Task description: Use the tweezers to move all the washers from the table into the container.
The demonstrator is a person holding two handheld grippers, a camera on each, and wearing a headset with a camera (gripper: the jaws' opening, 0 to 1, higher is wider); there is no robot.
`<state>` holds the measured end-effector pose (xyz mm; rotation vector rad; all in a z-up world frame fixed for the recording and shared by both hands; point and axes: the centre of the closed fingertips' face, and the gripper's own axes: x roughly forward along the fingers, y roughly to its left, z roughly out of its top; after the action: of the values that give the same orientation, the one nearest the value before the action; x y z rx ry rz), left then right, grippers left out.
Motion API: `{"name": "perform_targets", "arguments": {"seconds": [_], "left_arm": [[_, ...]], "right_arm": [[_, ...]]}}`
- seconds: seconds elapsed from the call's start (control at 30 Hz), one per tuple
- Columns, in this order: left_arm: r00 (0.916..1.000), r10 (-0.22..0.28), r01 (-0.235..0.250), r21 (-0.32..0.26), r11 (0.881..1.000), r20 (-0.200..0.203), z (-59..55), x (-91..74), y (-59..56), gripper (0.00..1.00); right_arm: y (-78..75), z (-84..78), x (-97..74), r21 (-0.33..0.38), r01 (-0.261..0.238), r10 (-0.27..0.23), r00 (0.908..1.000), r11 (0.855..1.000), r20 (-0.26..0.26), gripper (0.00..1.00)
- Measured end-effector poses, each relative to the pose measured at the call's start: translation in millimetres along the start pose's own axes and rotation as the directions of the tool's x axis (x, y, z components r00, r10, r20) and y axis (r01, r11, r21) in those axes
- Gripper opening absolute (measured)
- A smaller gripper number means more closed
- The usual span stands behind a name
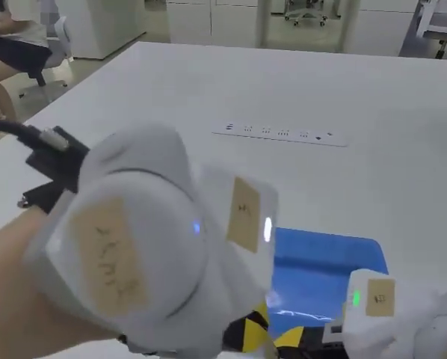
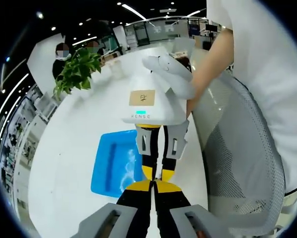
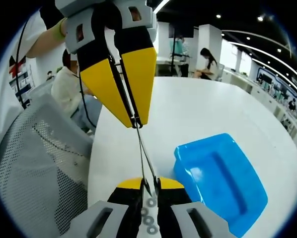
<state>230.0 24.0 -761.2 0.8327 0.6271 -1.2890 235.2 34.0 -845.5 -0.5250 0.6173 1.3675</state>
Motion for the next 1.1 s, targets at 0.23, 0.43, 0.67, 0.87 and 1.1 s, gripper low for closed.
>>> {"name": "perform_targets", "arguments": {"seconds": [0.23, 0.43, 0.67, 0.87, 1.1], "left_arm": [[0.9992, -0.026, 0.027, 0.009, 1.0, -0.031, -0.8, 6.8, 3.7, 0.0], [0.9981, -0.049, 0.049, 0.012, 0.999, -0.039, 0.2, 10.2, 6.4, 0.0], [0.9944, -0.1, 0.099, -0.015, 0.995, -0.036, 3.6, 12.2, 3.2, 0.0], [0.9902, -0.131, 0.13, -0.02, 0.991, -0.049, 4.2, 13.3, 3.3, 0.0], [0.987, -0.143, 0.144, 0.002, 0.99, -0.073, 4.1, 11.9, 1.8, 0.0]], "right_arm": [[-3.0, -1.9, 5.7, 0.046, 0.001, -0.001, 1.0, 0.999, 0.006, 0.06], [-5.0, -5.2, 4.8, 0.086, 0.006, -0.006, 1.0, 0.996, 0.005, 0.07], [1.1, 7.1, 0.2, 0.129, -0.032, 0.026, 0.9984, 0.991, 0.049, 0.14], [-0.2, 15.1, -2.9, 0.105, -0.018, 0.011, 0.9975, 0.994, 0.07, 0.08], [-1.5, 17.0, -2.3, 0.131, -0.027, 0.016, 0.9965, 0.991, 0.082, 0.06]]}}
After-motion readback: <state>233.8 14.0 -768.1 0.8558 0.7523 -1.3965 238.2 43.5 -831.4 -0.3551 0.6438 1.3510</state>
